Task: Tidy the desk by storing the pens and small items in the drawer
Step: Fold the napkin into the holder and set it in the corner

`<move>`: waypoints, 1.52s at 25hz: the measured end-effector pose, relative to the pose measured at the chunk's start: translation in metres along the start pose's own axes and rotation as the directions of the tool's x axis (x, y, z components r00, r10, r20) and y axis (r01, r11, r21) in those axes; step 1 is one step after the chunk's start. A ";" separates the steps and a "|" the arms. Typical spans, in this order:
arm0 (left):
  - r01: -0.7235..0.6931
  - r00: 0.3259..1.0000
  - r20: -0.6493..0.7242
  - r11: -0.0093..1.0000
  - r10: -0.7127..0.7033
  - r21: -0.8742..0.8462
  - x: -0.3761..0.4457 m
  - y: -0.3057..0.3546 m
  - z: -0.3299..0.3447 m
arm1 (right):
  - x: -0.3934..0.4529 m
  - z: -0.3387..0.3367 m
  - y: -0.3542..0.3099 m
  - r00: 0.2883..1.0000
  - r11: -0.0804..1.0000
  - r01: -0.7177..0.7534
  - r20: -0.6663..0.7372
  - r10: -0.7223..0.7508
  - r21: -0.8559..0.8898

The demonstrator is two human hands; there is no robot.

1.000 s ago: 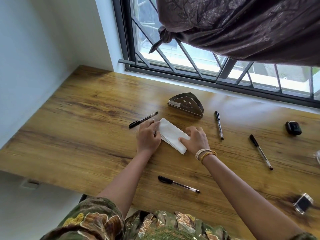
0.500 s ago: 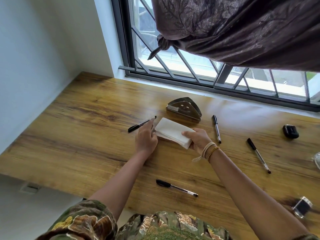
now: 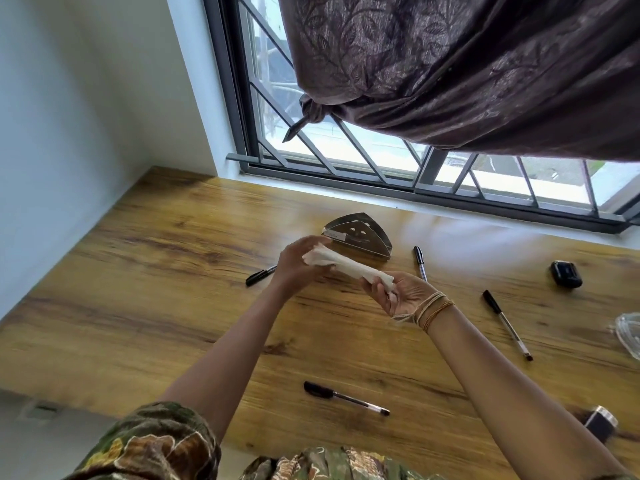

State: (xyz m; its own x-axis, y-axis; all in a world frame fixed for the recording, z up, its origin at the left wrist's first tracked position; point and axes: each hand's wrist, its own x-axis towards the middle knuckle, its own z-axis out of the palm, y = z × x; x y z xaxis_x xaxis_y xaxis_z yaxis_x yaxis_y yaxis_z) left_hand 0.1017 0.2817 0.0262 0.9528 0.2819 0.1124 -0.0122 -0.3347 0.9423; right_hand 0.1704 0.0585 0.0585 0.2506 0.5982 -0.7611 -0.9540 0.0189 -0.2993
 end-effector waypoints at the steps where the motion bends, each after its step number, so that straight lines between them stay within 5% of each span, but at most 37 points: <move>1: 0.039 0.999 0.019 0.998 -0.038 -0.058 0.005 0.003 0.000 | 0.001 -0.003 -0.001 1.000 1.000 -0.007 0.027 0.007 -0.023; 3: 0.107 0.994 0.026 0.985 -0.104 -0.137 0.013 0.012 -0.001 | 0.001 -0.006 -0.003 0.999 0.996 0.018 0.039 -0.014 -0.086; 6: 0.173 0.985 0.004 0.966 -0.175 -0.192 0.026 0.015 0.000 | 0.001 0.000 -0.009 0.957 0.930 0.223 -0.116 -0.266 -0.293; 8: 0.168 0.984 -0.024 0.965 -0.177 -0.203 0.033 0.012 0.001 | 0.000 0.005 -0.011 0.837 0.826 0.430 -0.184 -0.516 -0.364; 11: 0.171 0.984 -0.028 0.968 -0.179 -0.184 0.047 0.016 0.002 | 0.000 0.013 -0.018 0.666 0.620 0.622 -0.092 -0.740 -0.479; 14: 0.155 0.987 -0.015 0.961 -0.163 -0.228 0.065 0.032 0.001 | 0.001 0.019 -0.034 0.392 0.179 0.422 0.001 -0.920 -0.889; 18: 0.106 0.993 -0.016 0.965 -0.114 -0.240 0.095 0.045 0.000 | 0.000 0.035 -0.063 0.209 0.049 0.367 0.031 -0.977 -0.929; 30: 0.131 0.991 -0.011 0.986 -0.133 -0.103 0.114 0.017 0.004 | 0.029 0.023 -0.070 0.220 0.047 0.280 0.017 -0.975 -0.959; 34: 0.141 0.987 0.069 0.989 -0.144 0.045 0.113 -0.004 0.004 | 0.037 0.012 -0.065 0.248 0.047 0.221 0.010 -0.969 -0.974; 38: 0.148 0.980 0.132 0.989 -0.148 0.011 0.104 -0.008 0.005 | 0.040 0.002 -0.056 0.235 0.057 0.217 -0.005 -0.972 -0.974</move>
State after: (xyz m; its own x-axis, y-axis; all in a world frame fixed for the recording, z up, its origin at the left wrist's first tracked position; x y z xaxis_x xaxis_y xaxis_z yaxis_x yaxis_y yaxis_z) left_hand 0.2025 0.3090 0.0289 0.9757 0.2073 -0.0711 0.1324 -0.2991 0.9450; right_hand 0.2337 0.0836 0.0459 0.9870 0.1181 0.1094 0.1601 -0.6496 -0.7432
